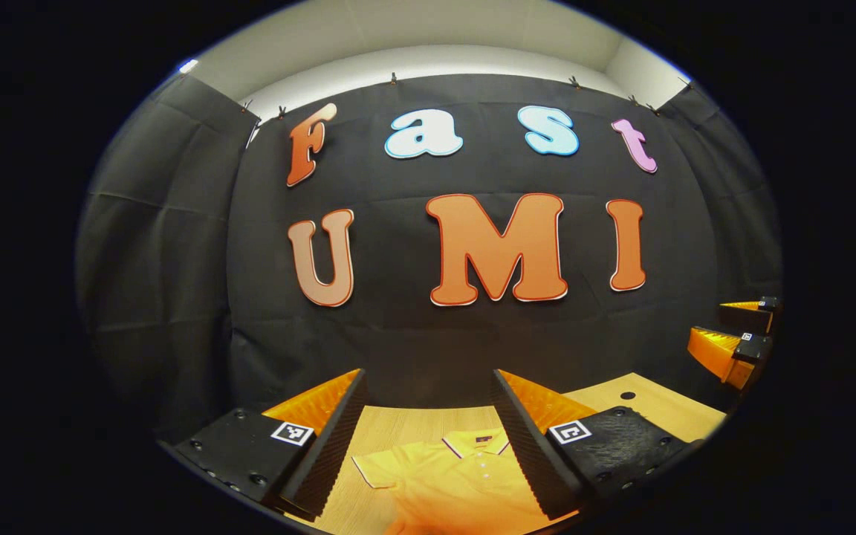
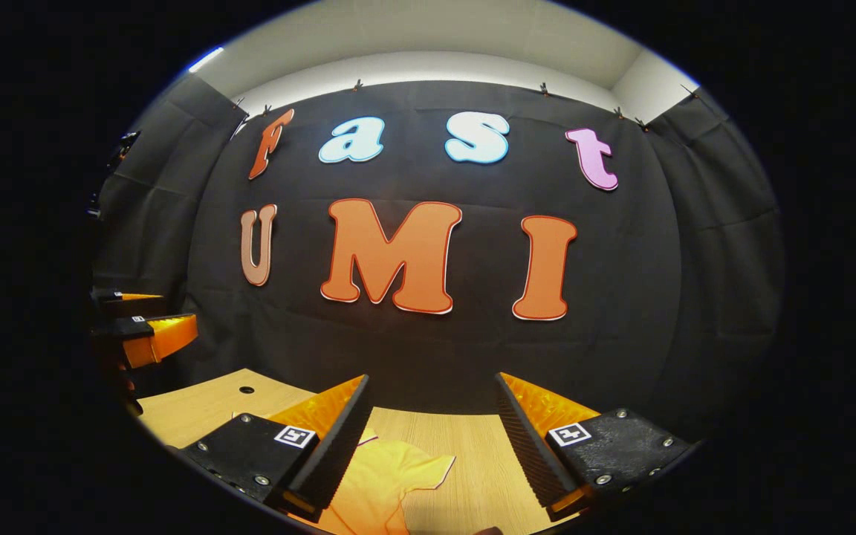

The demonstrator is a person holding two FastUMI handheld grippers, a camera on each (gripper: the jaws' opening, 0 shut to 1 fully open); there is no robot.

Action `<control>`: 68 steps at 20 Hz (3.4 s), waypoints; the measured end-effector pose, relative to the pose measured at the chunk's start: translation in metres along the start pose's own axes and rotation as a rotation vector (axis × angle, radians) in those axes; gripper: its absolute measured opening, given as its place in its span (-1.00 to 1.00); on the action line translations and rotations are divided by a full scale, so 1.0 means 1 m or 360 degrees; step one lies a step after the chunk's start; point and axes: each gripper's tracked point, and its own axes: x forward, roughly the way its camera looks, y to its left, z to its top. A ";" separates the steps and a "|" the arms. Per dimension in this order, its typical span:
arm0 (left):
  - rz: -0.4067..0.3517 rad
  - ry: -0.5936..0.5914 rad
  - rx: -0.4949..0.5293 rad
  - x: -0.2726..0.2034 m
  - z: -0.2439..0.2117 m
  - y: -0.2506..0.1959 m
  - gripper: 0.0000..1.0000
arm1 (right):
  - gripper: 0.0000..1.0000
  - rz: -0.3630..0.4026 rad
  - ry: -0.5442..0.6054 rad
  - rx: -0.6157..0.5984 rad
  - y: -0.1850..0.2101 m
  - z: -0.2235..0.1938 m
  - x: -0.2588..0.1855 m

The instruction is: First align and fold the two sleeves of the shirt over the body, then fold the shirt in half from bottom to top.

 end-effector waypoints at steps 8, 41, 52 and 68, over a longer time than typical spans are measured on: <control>-0.0055 -0.0027 -0.0028 0.011 0.002 0.012 0.97 | 0.96 -0.0122 0.0019 -0.0016 -0.008 0.000 0.000; 0.0176 0.0029 0.0087 0.016 -0.015 0.094 0.99 | 0.80 -0.0179 0.1584 0.0268 -0.015 -0.316 0.131; 0.0263 0.0179 0.0160 0.001 -0.038 0.089 0.98 | 0.66 -0.0182 0.2129 0.0427 -0.015 -0.388 0.140; 0.0284 0.0380 0.0046 -0.006 -0.084 0.097 0.98 | -0.30 -0.0249 0.2388 0.0439 -0.017 -0.398 0.141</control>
